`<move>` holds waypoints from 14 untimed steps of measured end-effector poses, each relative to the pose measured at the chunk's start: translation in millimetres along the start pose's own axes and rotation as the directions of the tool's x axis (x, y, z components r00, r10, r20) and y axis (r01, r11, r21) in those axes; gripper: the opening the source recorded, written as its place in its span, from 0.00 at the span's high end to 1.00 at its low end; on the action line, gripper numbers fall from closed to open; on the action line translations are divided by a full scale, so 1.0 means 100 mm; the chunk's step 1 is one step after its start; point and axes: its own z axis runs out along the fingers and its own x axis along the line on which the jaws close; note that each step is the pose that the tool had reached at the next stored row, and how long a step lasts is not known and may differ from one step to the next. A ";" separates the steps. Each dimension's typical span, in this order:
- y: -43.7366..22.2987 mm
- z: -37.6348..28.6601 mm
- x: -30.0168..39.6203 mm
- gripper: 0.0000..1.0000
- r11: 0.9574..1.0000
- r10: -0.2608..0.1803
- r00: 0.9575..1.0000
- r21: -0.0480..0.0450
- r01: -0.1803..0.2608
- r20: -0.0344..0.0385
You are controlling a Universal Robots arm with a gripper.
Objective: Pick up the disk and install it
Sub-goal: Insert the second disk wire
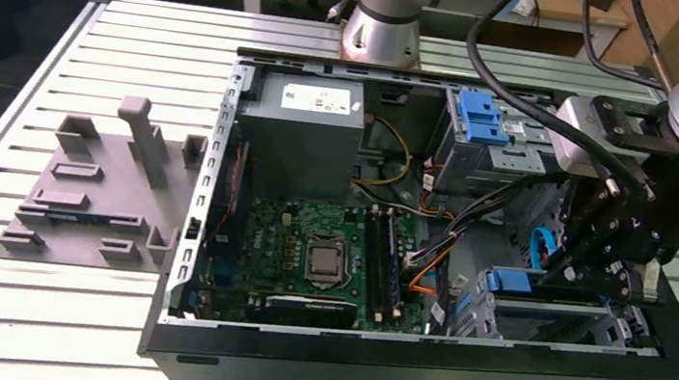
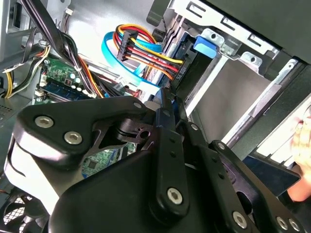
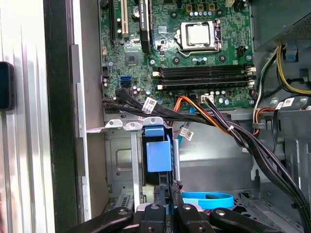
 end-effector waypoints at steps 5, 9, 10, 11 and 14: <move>-0.005 0.003 -0.001 0.84 1.000 0.000 1.000 0.000 0.000 0.004; -0.013 0.011 -0.001 0.84 1.000 0.000 1.000 -0.001 0.000 0.006; -0.013 0.012 -0.001 0.84 1.000 0.000 1.000 -0.001 0.000 0.006; -0.013 0.014 -0.001 0.84 1.000 0.000 1.000 -0.001 0.000 0.006; -0.014 0.019 -0.001 0.84 1.000 0.000 1.000 -0.001 0.000 0.007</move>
